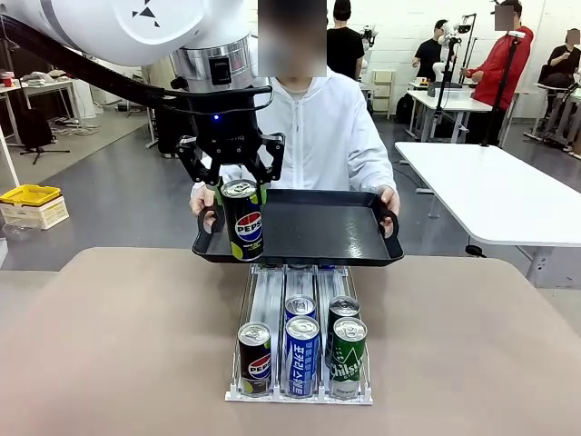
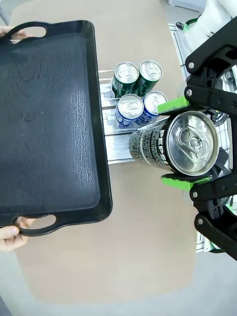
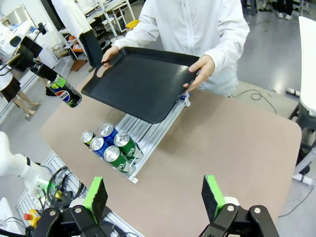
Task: Retrieve and hand over the desired beverage to the person.
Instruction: Place the picked can on the Handle tray extended by the person.
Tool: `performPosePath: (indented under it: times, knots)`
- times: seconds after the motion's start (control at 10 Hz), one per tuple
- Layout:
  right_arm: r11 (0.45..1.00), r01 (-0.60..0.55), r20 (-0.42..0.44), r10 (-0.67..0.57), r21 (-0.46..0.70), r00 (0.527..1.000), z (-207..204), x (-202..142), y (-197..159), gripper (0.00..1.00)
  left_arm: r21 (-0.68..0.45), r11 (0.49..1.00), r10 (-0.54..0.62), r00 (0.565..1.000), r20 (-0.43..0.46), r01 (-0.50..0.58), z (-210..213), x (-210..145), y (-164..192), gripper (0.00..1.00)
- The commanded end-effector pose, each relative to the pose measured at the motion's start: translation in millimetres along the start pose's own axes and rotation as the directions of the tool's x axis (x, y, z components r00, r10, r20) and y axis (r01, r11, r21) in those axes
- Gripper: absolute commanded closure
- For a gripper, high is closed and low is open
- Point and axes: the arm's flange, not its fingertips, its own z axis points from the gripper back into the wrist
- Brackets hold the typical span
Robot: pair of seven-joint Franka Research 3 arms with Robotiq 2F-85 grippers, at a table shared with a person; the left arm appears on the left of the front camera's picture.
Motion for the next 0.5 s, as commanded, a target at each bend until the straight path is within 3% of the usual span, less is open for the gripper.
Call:
performPosePath:
  times: [0.0,0.2,0.3,0.4]
  knots:
    - [1.000,-0.008,0.005,0.008,0.028,1.000,-1,0,-1,0.00,0.005,1.000,0.017,1.000,0.011,-0.017,4,-3,2,0.98]
    - [1.000,-0.008,0.005,0.008,0.028,1.000,-1,0,-1,0.00,0.005,1.000,0.017,1.000,0.011,-0.017,4,-3,2,0.98]
    - [1.000,-0.008,0.005,0.008,0.028,1.000,-1,0,-1,0.00,0.000,1.000,0.000,1.000,0.000,0.000,0,0,0,0.41]
    - [1.000,-0.008,0.005,0.008,0.028,1.000,-1,0,-1,0.00,-0.022,1.000,-0.017,1.000,-0.015,0.017,1,22,4,0.41]
